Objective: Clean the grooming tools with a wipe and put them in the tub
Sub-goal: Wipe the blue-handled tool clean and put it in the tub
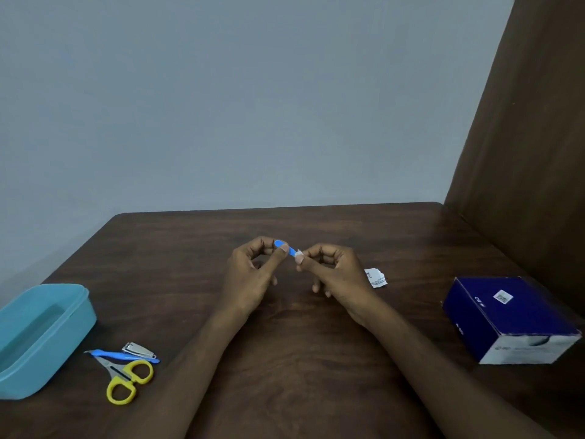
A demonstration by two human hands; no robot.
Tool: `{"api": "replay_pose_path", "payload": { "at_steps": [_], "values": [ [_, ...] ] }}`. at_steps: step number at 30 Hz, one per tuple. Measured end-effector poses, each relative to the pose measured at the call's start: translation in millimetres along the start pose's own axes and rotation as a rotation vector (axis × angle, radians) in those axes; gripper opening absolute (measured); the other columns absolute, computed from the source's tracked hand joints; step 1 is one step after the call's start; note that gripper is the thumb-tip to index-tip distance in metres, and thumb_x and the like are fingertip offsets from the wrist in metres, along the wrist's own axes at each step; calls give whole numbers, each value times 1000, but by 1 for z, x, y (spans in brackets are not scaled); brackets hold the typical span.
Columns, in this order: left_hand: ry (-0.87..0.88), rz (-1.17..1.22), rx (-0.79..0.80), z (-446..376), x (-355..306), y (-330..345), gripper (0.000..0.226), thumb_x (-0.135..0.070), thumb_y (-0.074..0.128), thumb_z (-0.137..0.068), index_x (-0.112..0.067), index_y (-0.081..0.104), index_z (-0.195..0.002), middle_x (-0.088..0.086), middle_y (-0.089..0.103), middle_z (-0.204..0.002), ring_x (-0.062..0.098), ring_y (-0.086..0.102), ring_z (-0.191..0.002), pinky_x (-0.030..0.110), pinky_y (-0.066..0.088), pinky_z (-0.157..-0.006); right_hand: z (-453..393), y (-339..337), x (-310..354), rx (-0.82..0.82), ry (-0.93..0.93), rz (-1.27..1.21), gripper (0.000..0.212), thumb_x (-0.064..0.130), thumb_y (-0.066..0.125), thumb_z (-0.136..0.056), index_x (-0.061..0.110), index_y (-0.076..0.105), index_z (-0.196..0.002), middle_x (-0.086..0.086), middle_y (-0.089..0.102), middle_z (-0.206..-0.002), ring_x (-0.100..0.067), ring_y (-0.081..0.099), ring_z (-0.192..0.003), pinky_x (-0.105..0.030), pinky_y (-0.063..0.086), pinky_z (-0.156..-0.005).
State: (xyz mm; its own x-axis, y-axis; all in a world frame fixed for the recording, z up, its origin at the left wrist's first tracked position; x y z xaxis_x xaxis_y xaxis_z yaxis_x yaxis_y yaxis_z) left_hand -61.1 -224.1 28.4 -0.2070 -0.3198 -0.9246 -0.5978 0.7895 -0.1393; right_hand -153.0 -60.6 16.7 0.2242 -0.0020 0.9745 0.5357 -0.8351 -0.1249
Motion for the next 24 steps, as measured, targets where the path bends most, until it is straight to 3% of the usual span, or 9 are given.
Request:
{"api": "replay_pose_path", "payload": {
  "at_steps": [4, 7, 11, 16, 24],
  "values": [
    [-1, 62, -79, 0, 0, -6, 9, -20, 75, -100, -13, 80, -95, 2, 73, -81, 14, 52, -46, 22, 43, -48, -1, -2, -3, -2, 22, -35, 15, 27, 79, -96, 12, 79, -94, -5, 81, -90, -13, 57, -48, -23, 35, -44],
    [-20, 81, -113, -1, 4, -8, 10, -18, 75, -101, -10, 80, -97, -8, 68, -71, 11, 49, -45, 18, 41, -47, -2, -4, -7, -18, 44, -86, 15, 24, 79, -96, 9, 79, -94, -7, 80, -89, -14, 56, -48, -23, 36, -43],
    [-31, 135, -137, -2, -2, -9, 11, -19, 75, -100, -10, 81, -98, -1, 72, -82, 11, 48, -46, 19, 42, -48, -3, -12, -1, -37, 57, -166, 11, 23, 79, -96, 12, 79, -92, -5, 80, -88, -13, 55, -47, -23, 37, -43],
    [-118, 276, -207, 0, 5, -13, 8, -10, 74, -99, -4, 78, -102, 1, 82, -86, 2, 50, -46, 15, 41, -47, -5, -26, -12, -190, 112, -325, 10, 26, 81, -94, 16, 80, -90, -2, 81, -93, -10, 53, -47, -21, 36, -42],
    [-21, 124, 6, 6, -3, 6, 5, -11, 80, -95, -7, 79, -92, 4, 81, -83, 8, 54, -49, 20, 46, -48, -2, -5, -6, -99, 9, -94, 7, 28, 81, -94, 24, 85, -96, 0, 83, -90, -10, 57, -49, -22, 35, -44]
  ]
}}
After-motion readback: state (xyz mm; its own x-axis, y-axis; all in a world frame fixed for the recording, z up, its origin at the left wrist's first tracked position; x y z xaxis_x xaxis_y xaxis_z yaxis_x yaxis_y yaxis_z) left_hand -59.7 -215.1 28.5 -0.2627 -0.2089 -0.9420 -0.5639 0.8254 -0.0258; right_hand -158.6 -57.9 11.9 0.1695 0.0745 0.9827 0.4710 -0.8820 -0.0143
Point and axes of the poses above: each hand's wrist, its own z-axis away from the middle knuckle, its own y-axis out of the palm, x = y × z, the point moved 8 cm from there along -z, towards the middle knuckle
